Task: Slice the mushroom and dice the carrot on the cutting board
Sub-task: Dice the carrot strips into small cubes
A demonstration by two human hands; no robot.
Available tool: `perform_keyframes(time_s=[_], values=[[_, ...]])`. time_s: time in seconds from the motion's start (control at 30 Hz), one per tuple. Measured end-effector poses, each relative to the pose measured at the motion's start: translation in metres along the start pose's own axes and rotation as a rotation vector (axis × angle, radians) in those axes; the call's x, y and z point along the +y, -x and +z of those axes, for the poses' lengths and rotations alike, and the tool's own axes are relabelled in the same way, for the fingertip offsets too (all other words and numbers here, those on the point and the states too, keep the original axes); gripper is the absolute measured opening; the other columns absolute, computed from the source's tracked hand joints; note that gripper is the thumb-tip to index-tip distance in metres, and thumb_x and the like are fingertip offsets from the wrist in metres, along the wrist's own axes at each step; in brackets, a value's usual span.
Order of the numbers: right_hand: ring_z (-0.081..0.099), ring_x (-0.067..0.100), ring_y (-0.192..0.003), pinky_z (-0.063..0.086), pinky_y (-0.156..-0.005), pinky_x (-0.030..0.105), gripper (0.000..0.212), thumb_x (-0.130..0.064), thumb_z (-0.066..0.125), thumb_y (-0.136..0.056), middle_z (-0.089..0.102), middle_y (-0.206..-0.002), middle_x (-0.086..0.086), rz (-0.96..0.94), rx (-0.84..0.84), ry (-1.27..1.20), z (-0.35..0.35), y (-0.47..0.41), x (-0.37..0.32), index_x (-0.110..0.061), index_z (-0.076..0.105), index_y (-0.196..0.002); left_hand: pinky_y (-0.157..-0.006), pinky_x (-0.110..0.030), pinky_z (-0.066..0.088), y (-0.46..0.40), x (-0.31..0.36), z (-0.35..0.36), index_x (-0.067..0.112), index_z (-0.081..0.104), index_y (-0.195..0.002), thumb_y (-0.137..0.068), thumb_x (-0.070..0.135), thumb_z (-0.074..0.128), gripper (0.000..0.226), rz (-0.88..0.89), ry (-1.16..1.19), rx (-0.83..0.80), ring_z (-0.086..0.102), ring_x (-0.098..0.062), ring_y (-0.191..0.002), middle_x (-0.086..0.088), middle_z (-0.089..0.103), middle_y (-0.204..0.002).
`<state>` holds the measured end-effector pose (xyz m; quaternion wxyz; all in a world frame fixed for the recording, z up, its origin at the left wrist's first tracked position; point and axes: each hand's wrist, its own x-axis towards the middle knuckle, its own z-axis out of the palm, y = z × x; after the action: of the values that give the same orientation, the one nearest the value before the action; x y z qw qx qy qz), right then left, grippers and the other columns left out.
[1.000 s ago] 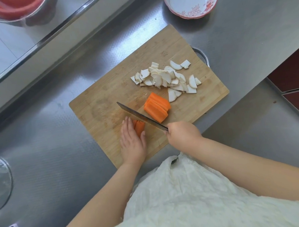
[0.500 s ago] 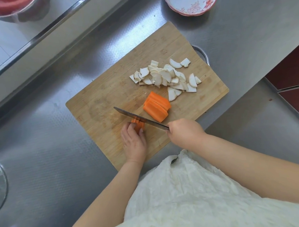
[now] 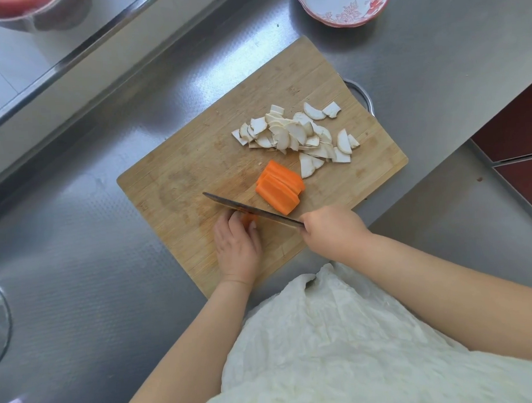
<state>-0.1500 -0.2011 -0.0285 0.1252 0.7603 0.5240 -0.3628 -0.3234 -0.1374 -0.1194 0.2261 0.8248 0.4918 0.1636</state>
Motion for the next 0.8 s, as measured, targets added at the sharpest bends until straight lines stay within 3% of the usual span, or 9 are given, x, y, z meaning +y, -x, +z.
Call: perform_keyframes(time_s=[0.13, 0.3, 0.43, 0.63, 0.8], values=[[0.046, 0.018, -0.063, 0.027, -0.045, 0.026, 0.026, -0.031, 0.036, -0.101, 0.041, -0.064, -0.004, 0.023, -0.005, -0.033, 0.000, 0.001, -0.001, -0.020, 0.047, -0.079, -0.092, -0.042, 0.045, 0.004, 0.000, -0.011, 0.000, 0.054, -0.111, -0.092, 0.023, 0.057, 0.030, -0.126, 0.068, -0.062, 0.046, -0.028, -0.108, -0.017, 0.052, -0.118], [0.048, 0.019, -0.066, 0.027, -0.046, 0.026, 0.026, -0.031, 0.036, -0.101, 0.041, -0.065, -0.004, 0.032, -0.012, -0.040, -0.001, 0.002, -0.001, -0.019, 0.046, -0.079, -0.088, -0.034, 0.044, 0.006, -0.006, -0.020, 0.002, 0.060, -0.111, -0.094, 0.029, 0.051, 0.033, -0.051, 0.068, -0.080, 0.050, -0.026, -0.103, -0.013, 0.057, -0.112], [0.048, 0.020, -0.065, 0.027, -0.046, 0.026, 0.027, -0.030, 0.036, -0.101, 0.041, -0.065, -0.004, 0.028, -0.012, -0.037, -0.001, 0.001, -0.002, -0.020, 0.046, -0.079, -0.077, -0.035, 0.044, 0.001, -0.011, -0.022, 0.004, 0.065, -0.094, -0.092, 0.023, 0.055, 0.022, 0.085, 0.065, -0.060, 0.049, -0.025, -0.092, -0.011, 0.059, -0.099], [0.044, 0.019, -0.056, 0.024, -0.043, 0.025, 0.018, -0.024, 0.041, -0.098, 0.040, -0.059, -0.006, 0.034, 0.072, 0.013, 0.005, 0.010, -0.007, -0.020, 0.058, -0.096, -0.072, -0.027, 0.039, -0.013, -0.014, -0.022, 0.005, 0.068, -0.086, -0.092, 0.025, 0.054, 0.025, 0.173, 0.035, -0.074, 0.048, -0.022, -0.085, -0.009, 0.060, -0.088], [0.043, 0.020, -0.054, 0.021, -0.042, 0.025, 0.013, -0.016, 0.043, -0.095, 0.038, -0.058, -0.005, 0.030, 0.068, 0.038, 0.003, 0.016, -0.014, -0.019, 0.055, -0.089, -0.071, -0.036, 0.044, -0.014, -0.019, -0.021, 0.004, 0.066, -0.086, -0.092, 0.022, 0.052, 0.023, 0.188, 0.035, -0.074, 0.054, -0.030, -0.083, -0.012, 0.061, -0.088]])
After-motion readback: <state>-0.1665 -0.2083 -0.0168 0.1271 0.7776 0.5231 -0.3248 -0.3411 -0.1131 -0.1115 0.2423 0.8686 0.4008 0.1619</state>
